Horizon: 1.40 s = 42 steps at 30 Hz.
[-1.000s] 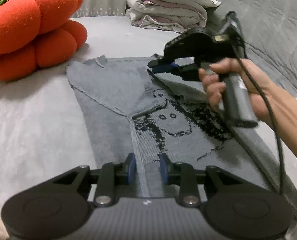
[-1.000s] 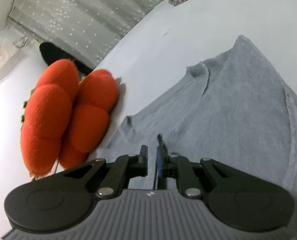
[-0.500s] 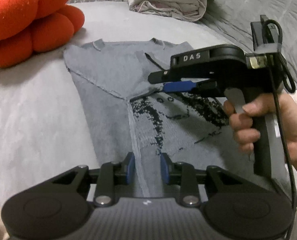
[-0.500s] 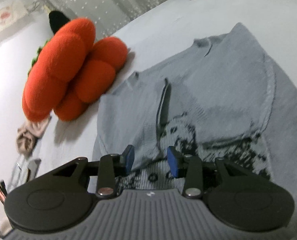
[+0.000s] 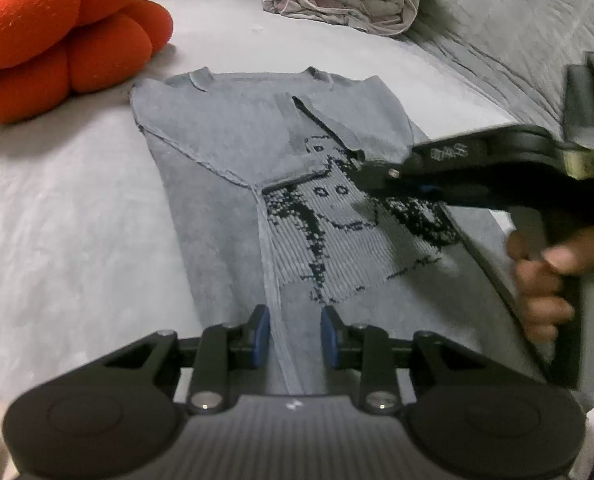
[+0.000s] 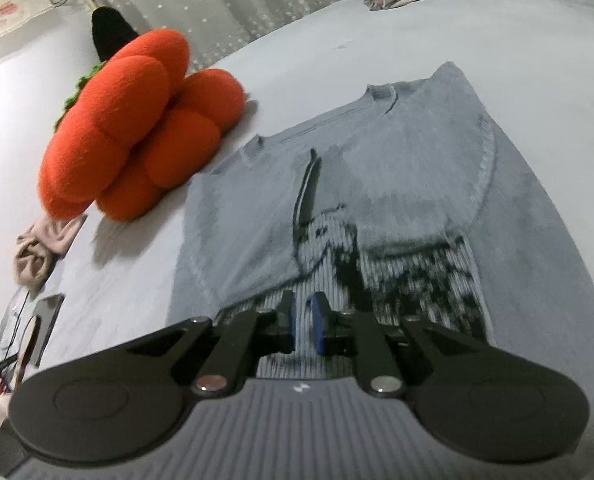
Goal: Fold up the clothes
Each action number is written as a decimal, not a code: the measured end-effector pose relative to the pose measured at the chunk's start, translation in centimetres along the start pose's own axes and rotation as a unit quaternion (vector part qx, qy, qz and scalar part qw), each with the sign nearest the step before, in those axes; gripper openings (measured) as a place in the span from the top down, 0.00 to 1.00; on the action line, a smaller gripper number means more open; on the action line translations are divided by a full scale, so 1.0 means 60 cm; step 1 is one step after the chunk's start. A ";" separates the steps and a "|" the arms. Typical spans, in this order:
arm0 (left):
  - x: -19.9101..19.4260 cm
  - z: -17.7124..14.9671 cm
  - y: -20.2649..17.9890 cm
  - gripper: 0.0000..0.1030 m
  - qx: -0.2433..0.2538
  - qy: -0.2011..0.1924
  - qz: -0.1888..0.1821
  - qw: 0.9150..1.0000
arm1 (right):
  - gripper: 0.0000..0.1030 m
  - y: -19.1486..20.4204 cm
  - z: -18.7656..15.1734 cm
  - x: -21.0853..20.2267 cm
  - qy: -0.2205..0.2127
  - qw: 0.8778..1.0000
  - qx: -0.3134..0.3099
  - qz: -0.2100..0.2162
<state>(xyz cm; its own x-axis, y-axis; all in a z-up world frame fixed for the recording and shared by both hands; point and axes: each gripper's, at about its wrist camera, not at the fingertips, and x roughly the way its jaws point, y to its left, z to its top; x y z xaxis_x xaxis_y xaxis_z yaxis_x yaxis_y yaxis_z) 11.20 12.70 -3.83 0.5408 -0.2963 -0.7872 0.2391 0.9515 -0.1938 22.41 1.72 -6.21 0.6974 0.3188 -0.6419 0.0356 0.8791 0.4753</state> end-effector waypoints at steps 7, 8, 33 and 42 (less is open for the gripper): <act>-0.011 -0.009 -0.013 0.65 0.001 0.005 0.009 1.000 | 0.85 0.007 -0.050 -0.082 0.005 1.000 -0.011 0.001; -0.012 -0.011 -0.016 0.64 0.001 0.005 0.010 1.000 | 0.85 0.009 -0.057 -0.093 0.004 1.000 -0.014 0.001; -0.141 -0.162 -0.052 0.40 -0.022 -0.012 0.079 0.997 | 0.38 0.021 -0.144 -0.160 0.049 0.997 -0.049 0.046; -0.161 -0.228 -0.041 0.54 -0.052 -0.002 0.068 0.996 | 0.39 0.027 -0.149 -0.159 0.080 0.990 -0.035 0.109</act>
